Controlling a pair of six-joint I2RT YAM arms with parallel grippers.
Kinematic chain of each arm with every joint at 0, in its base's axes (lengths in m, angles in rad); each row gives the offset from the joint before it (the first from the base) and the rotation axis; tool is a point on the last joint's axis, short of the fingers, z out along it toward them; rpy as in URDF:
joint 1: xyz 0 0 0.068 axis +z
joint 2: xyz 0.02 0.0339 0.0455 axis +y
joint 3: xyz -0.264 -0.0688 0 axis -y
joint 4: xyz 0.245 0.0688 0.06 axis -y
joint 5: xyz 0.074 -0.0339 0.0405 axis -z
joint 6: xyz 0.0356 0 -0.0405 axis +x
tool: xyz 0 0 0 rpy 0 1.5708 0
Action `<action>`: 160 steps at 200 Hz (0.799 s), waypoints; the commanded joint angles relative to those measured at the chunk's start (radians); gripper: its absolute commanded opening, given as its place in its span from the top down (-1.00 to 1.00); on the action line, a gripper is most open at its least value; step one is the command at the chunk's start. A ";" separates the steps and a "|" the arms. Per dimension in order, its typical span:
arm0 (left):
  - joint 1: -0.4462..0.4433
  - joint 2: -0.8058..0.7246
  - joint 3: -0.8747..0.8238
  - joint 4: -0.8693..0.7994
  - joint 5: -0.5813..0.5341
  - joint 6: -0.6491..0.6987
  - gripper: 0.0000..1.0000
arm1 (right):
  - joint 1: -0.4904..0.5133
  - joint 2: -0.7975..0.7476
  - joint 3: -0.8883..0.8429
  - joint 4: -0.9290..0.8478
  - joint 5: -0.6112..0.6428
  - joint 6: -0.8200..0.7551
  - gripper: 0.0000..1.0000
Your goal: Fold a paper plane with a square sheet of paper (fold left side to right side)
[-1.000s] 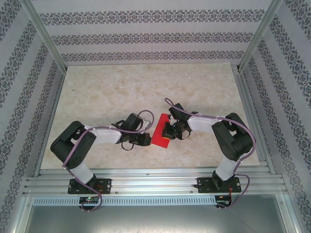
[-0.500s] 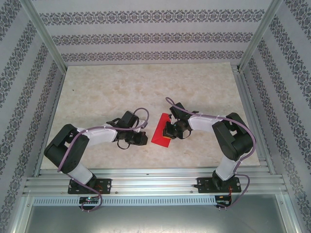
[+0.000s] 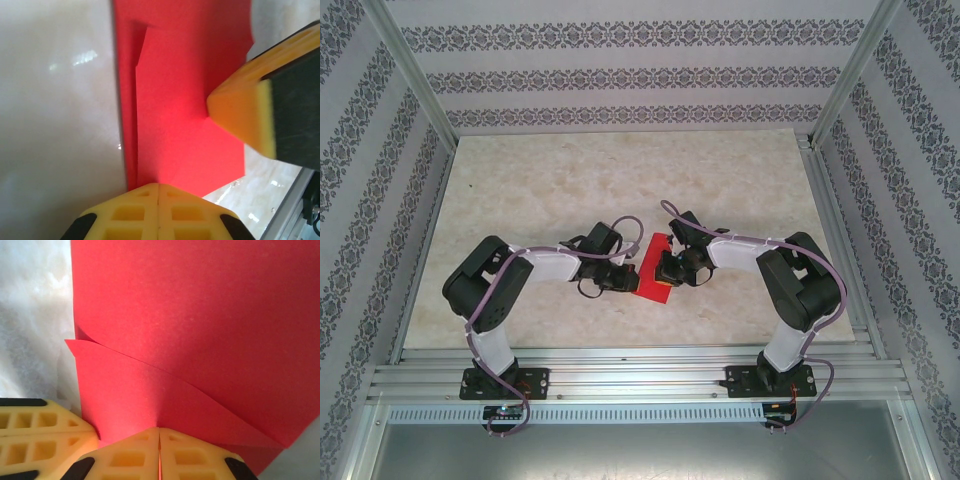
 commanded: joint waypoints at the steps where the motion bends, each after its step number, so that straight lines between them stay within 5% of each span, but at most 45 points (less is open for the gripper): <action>1: -0.024 0.013 0.014 -0.008 -0.011 0.011 0.85 | 0.000 -0.002 0.008 -0.050 0.090 -0.008 0.83; 94: -0.043 0.004 -0.026 -0.125 -0.155 0.051 0.87 | 0.095 0.019 0.025 0.053 -0.024 0.082 0.84; 160: -0.045 0.010 -0.045 -0.128 -0.195 0.045 0.88 | 0.092 0.068 0.040 0.041 0.024 0.080 0.84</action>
